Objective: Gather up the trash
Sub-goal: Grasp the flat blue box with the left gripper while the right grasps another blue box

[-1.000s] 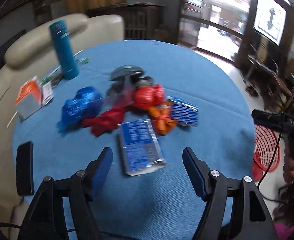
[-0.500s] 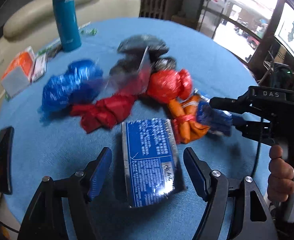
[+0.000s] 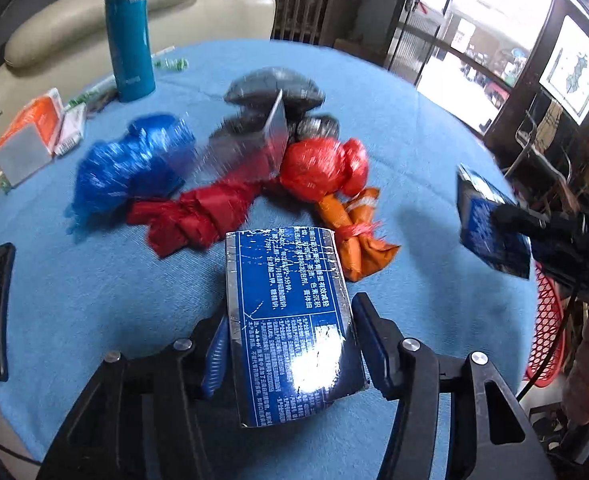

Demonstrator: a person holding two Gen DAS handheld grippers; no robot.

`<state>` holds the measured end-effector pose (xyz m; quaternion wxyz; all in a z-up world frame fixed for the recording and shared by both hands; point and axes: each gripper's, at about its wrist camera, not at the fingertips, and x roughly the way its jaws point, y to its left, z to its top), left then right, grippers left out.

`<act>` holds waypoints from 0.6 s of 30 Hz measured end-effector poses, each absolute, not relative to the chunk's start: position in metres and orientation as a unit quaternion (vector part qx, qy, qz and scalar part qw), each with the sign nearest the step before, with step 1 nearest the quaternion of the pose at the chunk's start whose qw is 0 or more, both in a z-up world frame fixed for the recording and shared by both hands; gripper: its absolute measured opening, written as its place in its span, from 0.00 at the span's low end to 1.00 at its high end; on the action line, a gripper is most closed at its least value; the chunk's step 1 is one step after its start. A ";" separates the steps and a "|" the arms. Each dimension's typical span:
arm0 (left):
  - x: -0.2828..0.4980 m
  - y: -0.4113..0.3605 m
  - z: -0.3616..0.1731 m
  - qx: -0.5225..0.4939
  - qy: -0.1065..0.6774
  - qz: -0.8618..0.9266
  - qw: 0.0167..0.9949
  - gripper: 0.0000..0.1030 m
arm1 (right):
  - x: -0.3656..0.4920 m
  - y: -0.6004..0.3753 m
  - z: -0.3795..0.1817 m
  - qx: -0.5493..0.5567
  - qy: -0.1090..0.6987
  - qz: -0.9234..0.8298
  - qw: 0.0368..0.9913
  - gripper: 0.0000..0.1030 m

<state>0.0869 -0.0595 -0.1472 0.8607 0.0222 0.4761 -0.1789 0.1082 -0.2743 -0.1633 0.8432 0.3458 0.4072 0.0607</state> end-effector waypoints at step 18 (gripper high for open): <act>-0.014 -0.120 -0.030 0.138 0.299 -0.185 0.926 0.57 | -0.043 -0.300 -0.077 0.249 0.277 0.029 0.927 0.18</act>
